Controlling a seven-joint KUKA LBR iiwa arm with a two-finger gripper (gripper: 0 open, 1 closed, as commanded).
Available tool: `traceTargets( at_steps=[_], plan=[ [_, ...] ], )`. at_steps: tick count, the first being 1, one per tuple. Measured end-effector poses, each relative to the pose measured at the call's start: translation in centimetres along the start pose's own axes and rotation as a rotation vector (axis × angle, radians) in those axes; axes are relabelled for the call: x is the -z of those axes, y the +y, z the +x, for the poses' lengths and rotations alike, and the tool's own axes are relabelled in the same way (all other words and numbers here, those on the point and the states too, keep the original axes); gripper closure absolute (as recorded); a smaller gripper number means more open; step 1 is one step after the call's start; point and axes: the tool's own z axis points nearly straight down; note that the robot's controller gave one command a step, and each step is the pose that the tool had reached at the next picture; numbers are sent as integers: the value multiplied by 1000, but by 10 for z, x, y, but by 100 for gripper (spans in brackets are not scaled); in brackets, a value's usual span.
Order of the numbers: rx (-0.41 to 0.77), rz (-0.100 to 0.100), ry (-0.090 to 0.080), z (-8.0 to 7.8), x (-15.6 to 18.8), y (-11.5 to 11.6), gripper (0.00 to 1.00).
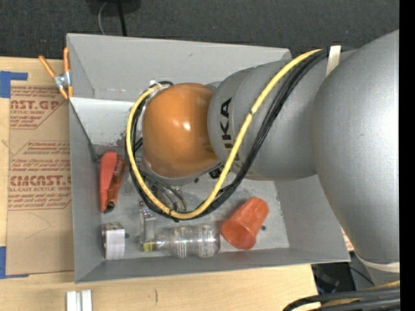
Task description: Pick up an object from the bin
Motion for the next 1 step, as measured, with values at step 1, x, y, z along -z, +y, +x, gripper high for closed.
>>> traceTargets(
  at_steps=[1],
  plan=[
    [139, 1, -1, 4, -44, -2, 0]
  ],
)
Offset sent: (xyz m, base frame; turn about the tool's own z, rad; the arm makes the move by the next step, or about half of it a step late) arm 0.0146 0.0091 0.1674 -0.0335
